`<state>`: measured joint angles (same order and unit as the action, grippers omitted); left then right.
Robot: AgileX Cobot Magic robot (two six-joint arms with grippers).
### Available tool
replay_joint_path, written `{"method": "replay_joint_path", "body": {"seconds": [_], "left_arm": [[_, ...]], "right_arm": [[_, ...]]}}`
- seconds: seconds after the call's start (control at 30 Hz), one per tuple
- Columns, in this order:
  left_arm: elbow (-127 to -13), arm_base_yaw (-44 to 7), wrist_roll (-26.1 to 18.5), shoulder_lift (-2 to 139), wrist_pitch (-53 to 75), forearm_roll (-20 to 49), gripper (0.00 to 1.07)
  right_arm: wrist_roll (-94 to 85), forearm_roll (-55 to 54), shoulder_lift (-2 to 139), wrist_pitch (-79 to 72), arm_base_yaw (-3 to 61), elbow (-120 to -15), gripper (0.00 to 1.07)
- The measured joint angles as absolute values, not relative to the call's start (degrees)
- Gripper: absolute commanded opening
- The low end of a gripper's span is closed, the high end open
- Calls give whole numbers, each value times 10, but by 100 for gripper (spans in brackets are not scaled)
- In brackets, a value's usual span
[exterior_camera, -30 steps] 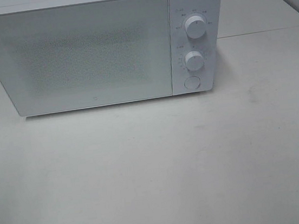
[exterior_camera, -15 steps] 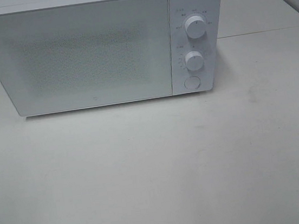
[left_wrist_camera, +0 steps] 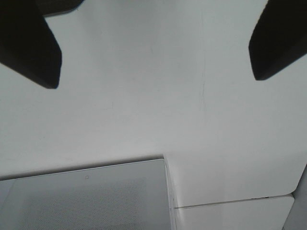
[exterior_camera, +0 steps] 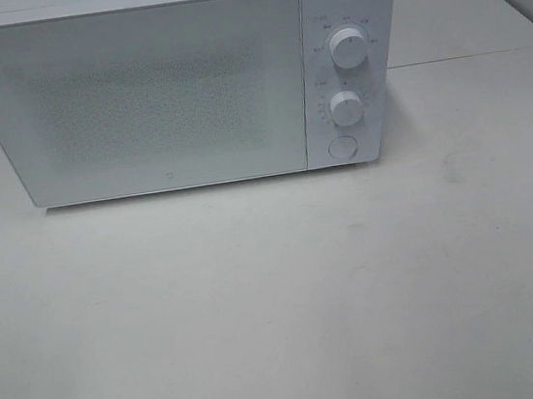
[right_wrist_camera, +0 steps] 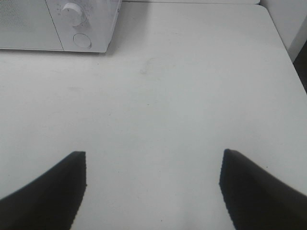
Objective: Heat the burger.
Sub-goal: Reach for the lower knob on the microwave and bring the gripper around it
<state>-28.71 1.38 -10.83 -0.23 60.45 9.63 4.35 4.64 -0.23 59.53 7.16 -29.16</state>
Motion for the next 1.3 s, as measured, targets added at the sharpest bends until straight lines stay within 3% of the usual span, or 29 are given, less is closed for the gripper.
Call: {"method": "replay_joint_path", "body": {"seconds": [1.3], "left_arm": [[-287,14,-109,-2,604,100,101]], "right_arm": [[45,46,-2,595,72,-292,76]]}}
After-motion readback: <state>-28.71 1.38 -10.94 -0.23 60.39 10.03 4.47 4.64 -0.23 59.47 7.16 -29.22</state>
